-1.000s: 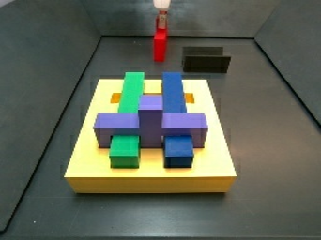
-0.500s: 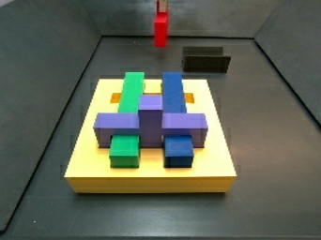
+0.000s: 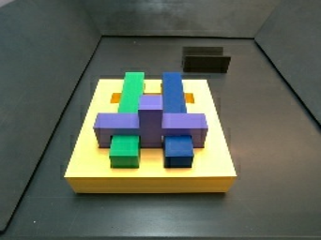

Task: Pick up the red object. Move up. Move to above the board. Insert the red object.
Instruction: Move to above the board.

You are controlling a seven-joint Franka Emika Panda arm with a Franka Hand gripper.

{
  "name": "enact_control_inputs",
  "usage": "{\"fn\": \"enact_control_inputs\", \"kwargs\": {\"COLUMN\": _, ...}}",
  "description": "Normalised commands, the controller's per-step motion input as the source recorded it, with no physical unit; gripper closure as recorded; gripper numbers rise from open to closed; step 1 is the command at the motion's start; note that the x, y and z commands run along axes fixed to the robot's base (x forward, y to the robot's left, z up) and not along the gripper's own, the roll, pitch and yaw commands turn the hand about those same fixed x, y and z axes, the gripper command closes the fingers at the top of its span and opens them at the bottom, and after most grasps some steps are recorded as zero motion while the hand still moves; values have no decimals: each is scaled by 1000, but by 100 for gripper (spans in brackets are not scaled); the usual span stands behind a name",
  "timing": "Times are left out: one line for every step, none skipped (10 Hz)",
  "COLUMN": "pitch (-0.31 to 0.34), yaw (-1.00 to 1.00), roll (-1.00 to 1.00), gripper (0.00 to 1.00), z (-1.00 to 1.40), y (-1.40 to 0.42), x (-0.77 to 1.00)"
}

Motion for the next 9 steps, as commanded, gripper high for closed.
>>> {"fn": "enact_control_inputs", "kwargs": {"pitch": 82, "yaw": 2, "roll": 2, "gripper": 100, "z": 201, "y": 10, "x": 52}}
{"fn": "enact_control_inputs", "kwargs": {"pitch": 35, "yaw": 1000, "roll": 9, "gripper": 100, "z": 162, "y": -1400, "x": -72}}
{"fn": "enact_control_inputs", "kwargs": {"pitch": 34, "yaw": 1000, "roll": 13, "gripper": 100, "z": 150, "y": -1400, "x": -75}}
{"fn": "enact_control_inputs", "kwargs": {"pitch": 25, "yaw": 1000, "roll": 19, "gripper": 100, "z": 150, "y": -1400, "x": -89}}
{"fn": "enact_control_inputs", "kwargs": {"pitch": 26, "yaw": 1000, "roll": 12, "gripper": 100, "z": 148, "y": -1400, "x": -90}}
{"fn": "enact_control_inputs", "kwargs": {"pitch": 29, "yaw": 1000, "roll": 15, "gripper": 100, "z": 148, "y": -1400, "x": -82}}
{"fn": "enact_control_inputs", "kwargs": {"pitch": 31, "yaw": 1000, "roll": 15, "gripper": 100, "z": 156, "y": -1400, "x": -81}}
{"fn": "enact_control_inputs", "kwargs": {"pitch": 30, "yaw": 1000, "roll": 14, "gripper": 100, "z": 157, "y": -1400, "x": -85}}
{"fn": "enact_control_inputs", "kwargs": {"pitch": 30, "yaw": 1000, "roll": 17, "gripper": 100, "z": 165, "y": -1400, "x": -84}}
